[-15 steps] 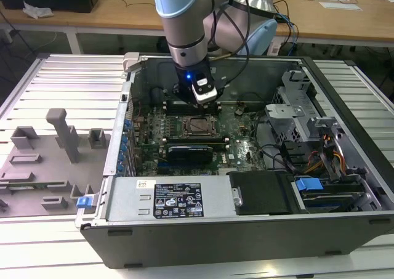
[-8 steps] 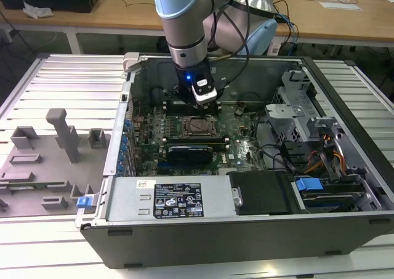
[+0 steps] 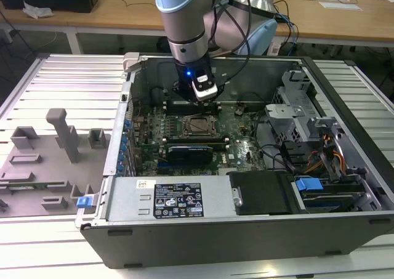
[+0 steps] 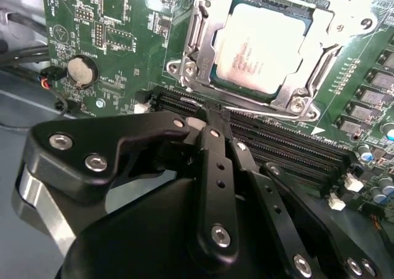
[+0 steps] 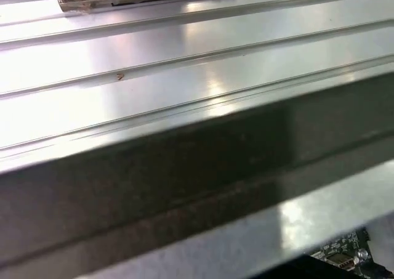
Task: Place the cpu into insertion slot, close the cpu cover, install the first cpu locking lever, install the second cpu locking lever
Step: 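Install the first cpu locking lever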
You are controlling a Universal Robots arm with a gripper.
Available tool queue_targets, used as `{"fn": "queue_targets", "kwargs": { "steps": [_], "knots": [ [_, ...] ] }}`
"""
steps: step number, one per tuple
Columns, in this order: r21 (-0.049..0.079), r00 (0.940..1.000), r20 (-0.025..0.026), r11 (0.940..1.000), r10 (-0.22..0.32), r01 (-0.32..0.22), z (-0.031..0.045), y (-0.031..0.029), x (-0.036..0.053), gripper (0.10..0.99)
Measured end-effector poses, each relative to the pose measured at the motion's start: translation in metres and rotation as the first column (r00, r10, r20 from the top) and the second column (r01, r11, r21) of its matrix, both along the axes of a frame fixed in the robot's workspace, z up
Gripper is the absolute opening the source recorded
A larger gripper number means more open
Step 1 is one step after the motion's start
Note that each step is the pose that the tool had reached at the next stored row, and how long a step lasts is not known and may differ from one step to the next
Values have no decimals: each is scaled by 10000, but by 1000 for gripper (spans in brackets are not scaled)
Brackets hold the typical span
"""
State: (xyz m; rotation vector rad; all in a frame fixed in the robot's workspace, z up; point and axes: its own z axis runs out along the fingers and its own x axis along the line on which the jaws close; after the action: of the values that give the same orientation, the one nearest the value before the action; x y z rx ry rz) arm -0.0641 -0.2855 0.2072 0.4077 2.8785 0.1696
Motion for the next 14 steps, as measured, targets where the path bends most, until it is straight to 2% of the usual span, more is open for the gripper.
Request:
{"fn": "queue_targets", "kwargs": {
  "steps": [14],
  "knots": [
    [-22, 9998, 0, 9998, -195, 195, -35, 21, 0, 106]
  ]
}}
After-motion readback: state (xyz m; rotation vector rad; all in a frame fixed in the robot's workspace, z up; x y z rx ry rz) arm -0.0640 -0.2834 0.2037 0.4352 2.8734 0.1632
